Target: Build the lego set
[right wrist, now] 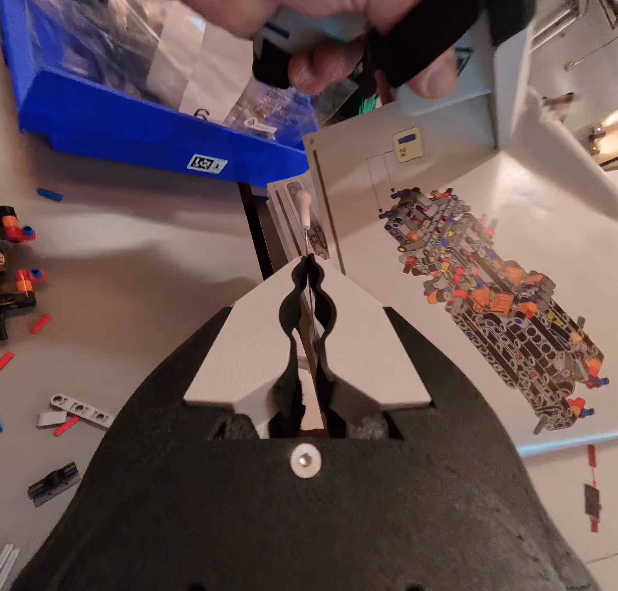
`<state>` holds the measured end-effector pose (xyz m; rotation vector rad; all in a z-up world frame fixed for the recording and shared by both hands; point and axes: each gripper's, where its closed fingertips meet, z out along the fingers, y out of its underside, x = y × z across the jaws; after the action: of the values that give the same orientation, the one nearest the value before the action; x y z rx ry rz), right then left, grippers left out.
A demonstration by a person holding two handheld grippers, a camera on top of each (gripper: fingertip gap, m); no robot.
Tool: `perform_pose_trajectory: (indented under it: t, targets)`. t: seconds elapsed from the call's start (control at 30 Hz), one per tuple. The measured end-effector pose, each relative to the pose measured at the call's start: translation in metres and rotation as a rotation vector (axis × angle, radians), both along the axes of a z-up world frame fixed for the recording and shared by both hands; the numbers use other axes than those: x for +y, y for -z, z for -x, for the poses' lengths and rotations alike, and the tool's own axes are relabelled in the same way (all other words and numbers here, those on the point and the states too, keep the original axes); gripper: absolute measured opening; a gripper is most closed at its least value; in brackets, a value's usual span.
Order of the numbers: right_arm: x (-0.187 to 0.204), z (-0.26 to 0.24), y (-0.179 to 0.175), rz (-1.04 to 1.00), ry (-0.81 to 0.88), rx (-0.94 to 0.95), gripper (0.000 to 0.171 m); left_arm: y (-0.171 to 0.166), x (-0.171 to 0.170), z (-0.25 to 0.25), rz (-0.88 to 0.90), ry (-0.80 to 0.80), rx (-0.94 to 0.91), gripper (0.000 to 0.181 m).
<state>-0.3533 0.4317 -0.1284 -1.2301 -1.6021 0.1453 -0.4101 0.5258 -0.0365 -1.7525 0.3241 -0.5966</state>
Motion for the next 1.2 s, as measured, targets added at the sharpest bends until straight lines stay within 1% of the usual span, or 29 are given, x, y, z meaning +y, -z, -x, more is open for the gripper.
perform_pose_trajectory:
  t: [0.03,0.17,0.27,0.33,0.43,0.57,0.6,0.67,0.73,0.83,0.9,0.97,1.0,1.1,1.13,1.2]
  targets:
    - [0.000,-0.001,-0.001,0.018,-0.002,0.026,0.000,0.004,0.001,0.000,0.009,-0.001,-0.006,0.000]
    - [0.002,-0.004,-0.010,0.067,0.022,0.112,0.000,0.018,0.005,0.003,0.066,0.005,-0.046,0.000]
    - [0.009,-0.009,-0.017,0.188,0.089,0.208,0.000,0.028,0.003,0.003,0.135,0.035,-0.102,0.000]
    - [0.017,-0.011,-0.020,0.270,0.139,0.264,0.000,0.033,0.003,0.005,0.183,0.020,-0.114,0.000]
    - [0.025,-0.015,-0.024,0.280,0.206,0.315,0.000,0.034,0.001,0.010,0.193,-0.014,-0.107,0.002]
    - [0.030,-0.016,-0.023,0.331,0.263,0.334,0.000,0.035,-0.002,0.020,0.205,-0.070,-0.130,0.015]
    - [0.032,-0.017,-0.024,0.339,0.277,0.351,0.000,0.037,-0.003,0.023,0.210,-0.090,-0.119,0.013]
    - [0.035,-0.021,-0.027,0.377,0.301,0.393,0.000,0.039,-0.004,0.031,0.216,-0.138,-0.092,0.015]
    - [0.038,-0.025,-0.029,0.437,0.325,0.452,0.000,0.037,-0.006,0.038,0.208,-0.163,-0.090,0.014]
    - [0.039,-0.025,-0.030,0.468,0.358,0.488,0.000,0.024,-0.013,0.047,0.160,-0.197,-0.091,0.020]
    - [0.035,-0.025,-0.031,0.462,0.371,0.483,0.002,0.010,-0.022,0.048,0.120,-0.199,-0.089,0.024]
    - [0.029,-0.030,-0.038,0.403,0.379,0.445,0.028,-0.004,-0.038,0.047,0.077,-0.198,-0.034,0.029]
    - [0.022,-0.033,-0.044,0.383,0.362,0.434,0.034,-0.012,-0.048,0.046,0.055,-0.194,-0.011,0.032]
    - [-0.008,-0.044,-0.063,0.345,0.305,0.412,0.029,-0.029,-0.085,0.046,0.019,-0.184,0.022,0.044]
    - [-0.021,-0.048,-0.067,0.351,0.283,0.405,0.029,-0.031,-0.099,0.045,0.018,-0.163,0.022,0.047]
    - [-0.052,-0.055,-0.063,0.409,0.227,0.361,0.028,-0.026,-0.132,0.041,0.049,-0.104,0.045,0.051]
